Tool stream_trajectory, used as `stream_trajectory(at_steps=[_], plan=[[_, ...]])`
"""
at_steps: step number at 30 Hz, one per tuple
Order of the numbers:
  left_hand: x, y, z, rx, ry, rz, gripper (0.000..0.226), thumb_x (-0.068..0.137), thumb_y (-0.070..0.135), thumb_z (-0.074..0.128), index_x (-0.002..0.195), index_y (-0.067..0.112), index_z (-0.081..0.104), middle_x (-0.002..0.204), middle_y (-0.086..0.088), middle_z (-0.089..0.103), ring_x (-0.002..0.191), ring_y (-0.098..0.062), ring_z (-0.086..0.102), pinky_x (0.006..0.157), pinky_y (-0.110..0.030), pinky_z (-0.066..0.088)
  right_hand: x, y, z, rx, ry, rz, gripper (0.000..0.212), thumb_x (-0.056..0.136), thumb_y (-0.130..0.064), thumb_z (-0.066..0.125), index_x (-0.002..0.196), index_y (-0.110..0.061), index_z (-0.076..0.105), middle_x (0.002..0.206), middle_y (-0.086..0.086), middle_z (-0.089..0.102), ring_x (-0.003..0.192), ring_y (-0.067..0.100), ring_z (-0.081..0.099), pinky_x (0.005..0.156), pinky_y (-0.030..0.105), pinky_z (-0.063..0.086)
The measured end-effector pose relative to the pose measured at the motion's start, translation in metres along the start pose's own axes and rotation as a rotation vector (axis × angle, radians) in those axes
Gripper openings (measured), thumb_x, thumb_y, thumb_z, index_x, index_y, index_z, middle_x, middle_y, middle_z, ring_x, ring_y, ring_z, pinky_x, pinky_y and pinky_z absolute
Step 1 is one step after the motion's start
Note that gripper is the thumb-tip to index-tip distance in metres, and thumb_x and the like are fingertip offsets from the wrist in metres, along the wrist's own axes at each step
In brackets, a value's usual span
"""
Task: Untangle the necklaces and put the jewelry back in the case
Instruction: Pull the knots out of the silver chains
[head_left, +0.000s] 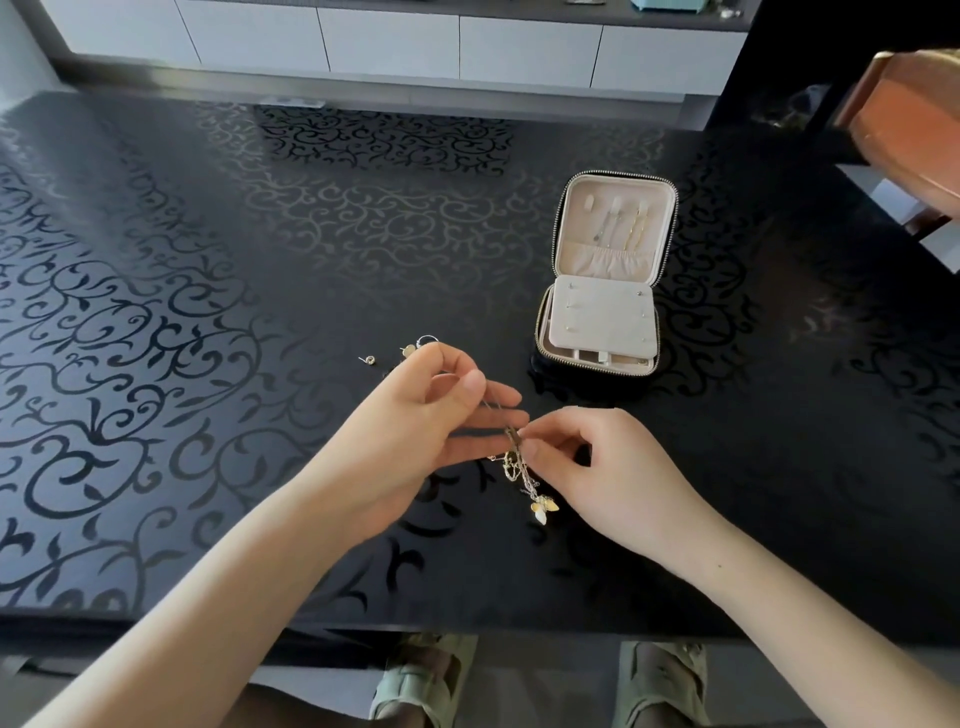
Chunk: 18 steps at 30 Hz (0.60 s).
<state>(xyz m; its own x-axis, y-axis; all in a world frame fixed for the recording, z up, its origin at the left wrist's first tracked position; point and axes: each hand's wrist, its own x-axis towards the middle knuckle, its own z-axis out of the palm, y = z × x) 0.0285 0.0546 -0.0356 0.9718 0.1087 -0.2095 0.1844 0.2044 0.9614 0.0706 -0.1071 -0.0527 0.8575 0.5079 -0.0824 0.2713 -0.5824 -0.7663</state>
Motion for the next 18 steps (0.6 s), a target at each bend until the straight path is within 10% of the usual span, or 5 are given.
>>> stream_trajectory(at_steps=[18], plan=[[-0.001, -0.003, 0.010, 0.228, 0.070, 0.148, 0.016, 0.102, 0.020, 0.031, 0.090, 0.015, 0.040, 0.079, -0.007, 0.072, 0.079, -0.019, 0.071, 0.079, -0.029, 0.057, -0.012, -0.012, -0.011, 0.229, 0.012, 0.100, 0.010, 0.083, -0.021, 0.067, 0.073, -0.022, 0.071, 0.075, -0.007, 0.071, 0.068, 0.000, 0.062, 0.065, 0.011, 0.046]])
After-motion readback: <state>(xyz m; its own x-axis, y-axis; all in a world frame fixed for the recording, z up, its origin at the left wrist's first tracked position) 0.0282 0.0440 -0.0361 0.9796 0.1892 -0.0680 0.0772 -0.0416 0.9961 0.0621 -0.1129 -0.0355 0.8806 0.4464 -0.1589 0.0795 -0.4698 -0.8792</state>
